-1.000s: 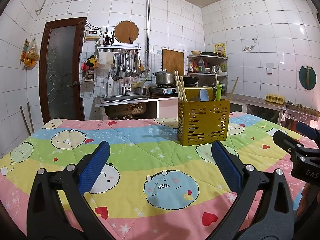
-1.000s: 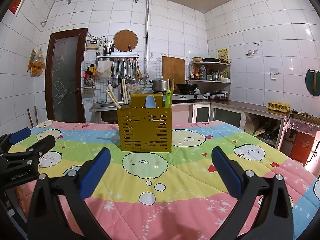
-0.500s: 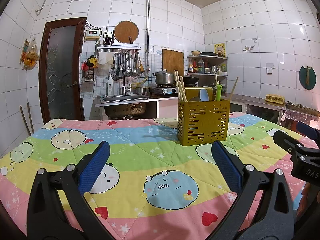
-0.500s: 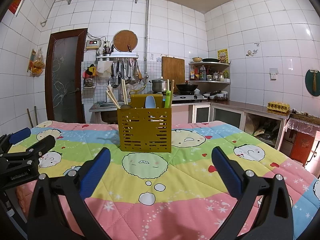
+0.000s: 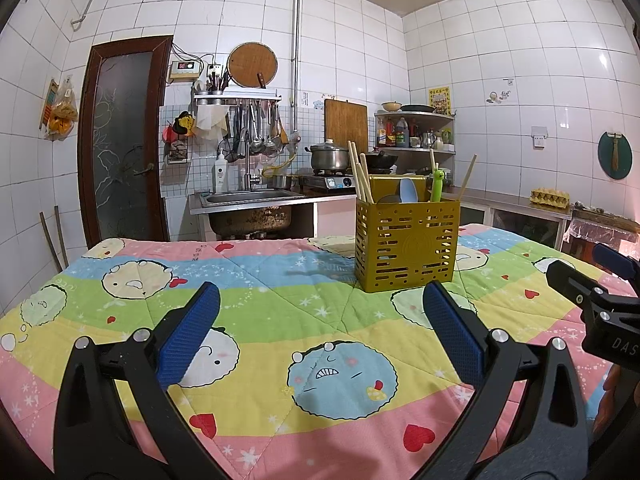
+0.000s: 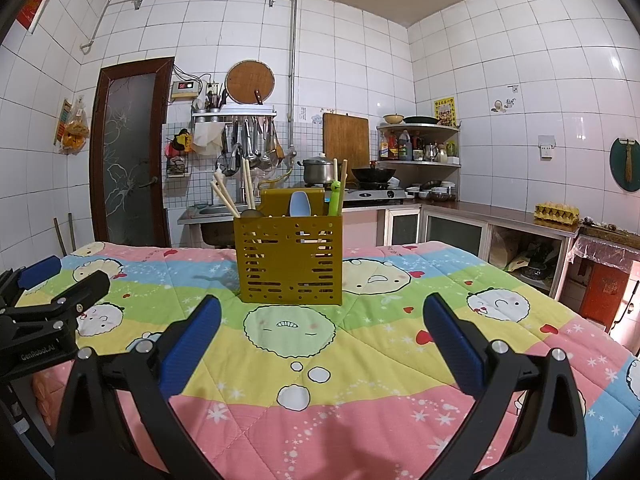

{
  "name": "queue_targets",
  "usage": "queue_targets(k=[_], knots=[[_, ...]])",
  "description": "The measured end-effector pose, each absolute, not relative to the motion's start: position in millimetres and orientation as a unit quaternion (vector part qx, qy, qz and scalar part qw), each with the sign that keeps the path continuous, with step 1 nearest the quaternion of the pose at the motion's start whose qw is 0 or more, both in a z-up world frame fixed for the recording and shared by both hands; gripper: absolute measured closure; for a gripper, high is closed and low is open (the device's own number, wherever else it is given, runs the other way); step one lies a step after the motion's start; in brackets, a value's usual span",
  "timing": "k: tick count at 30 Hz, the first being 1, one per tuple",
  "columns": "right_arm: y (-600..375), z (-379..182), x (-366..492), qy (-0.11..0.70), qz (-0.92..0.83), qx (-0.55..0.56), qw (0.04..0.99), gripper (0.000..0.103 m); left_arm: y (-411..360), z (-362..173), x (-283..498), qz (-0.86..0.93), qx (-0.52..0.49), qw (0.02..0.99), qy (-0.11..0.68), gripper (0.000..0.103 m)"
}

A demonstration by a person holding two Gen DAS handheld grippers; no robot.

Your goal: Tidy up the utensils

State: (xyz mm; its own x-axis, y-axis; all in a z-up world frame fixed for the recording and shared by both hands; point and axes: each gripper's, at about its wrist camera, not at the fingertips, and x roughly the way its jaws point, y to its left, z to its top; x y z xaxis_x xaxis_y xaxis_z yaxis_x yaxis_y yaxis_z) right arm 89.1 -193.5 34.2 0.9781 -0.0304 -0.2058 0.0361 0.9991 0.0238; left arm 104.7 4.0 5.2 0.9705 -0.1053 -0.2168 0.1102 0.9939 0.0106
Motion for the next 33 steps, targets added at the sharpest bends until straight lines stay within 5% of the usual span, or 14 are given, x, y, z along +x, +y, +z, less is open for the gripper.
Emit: queue_targets(k=[33], knots=[[-194.0,33.8,89.3,0.103,-0.017,0.014,0.994,0.004,3.2,6.9,103.0,-0.052,0.008,0.993,0.108,0.005]])
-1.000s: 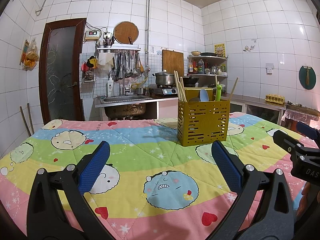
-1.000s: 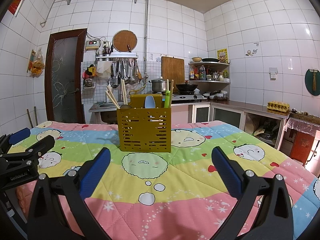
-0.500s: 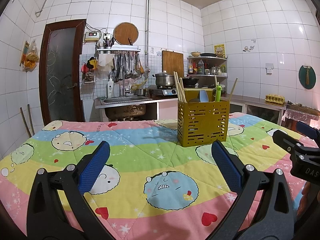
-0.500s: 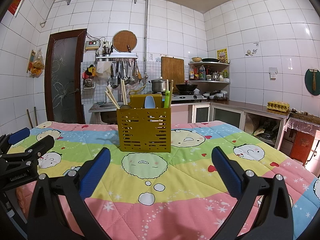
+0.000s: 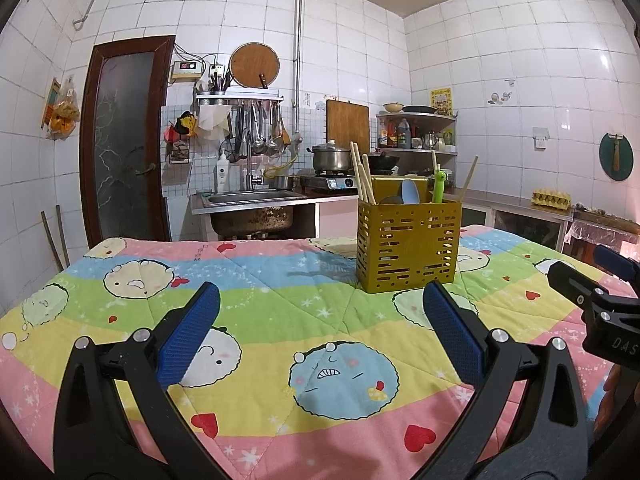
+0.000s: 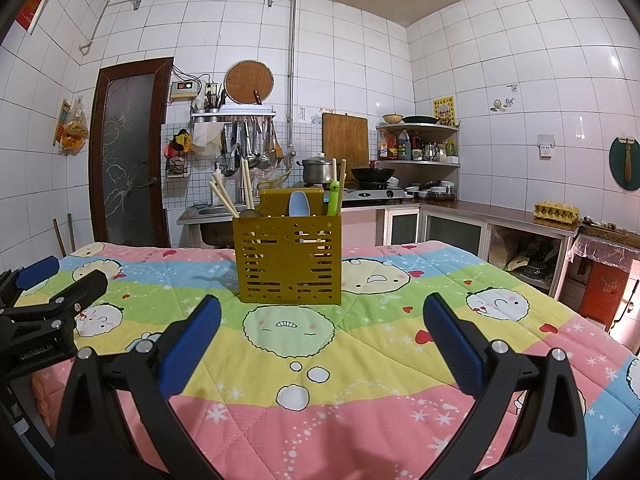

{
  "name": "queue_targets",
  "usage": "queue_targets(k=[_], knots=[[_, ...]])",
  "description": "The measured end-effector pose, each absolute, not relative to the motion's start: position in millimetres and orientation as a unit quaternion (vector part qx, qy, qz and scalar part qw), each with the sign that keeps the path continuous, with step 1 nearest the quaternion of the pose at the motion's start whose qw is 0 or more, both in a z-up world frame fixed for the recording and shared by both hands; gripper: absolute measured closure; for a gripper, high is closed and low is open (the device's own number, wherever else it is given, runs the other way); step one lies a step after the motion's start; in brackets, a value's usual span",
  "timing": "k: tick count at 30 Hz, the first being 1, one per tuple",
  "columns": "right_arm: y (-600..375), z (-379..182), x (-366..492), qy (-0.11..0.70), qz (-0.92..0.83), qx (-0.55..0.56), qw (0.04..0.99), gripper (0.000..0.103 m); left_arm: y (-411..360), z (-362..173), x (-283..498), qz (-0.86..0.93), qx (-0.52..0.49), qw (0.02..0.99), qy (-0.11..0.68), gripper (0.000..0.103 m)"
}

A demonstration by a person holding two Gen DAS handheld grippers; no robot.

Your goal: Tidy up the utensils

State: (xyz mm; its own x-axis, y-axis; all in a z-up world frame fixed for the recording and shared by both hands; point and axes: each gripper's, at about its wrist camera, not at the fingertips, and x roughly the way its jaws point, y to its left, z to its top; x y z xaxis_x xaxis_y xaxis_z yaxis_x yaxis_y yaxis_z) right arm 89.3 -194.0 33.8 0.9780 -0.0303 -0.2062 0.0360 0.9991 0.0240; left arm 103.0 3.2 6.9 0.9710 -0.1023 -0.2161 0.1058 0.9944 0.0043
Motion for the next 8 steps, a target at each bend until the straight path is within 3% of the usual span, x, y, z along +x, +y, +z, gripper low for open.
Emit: queue_targets(k=[8], knots=[[-194.1,33.8,89.2,0.104,-0.017,0.014,0.994,0.004,3.6,6.9,103.8,-0.053,0.007,0.993,0.109,0.005]])
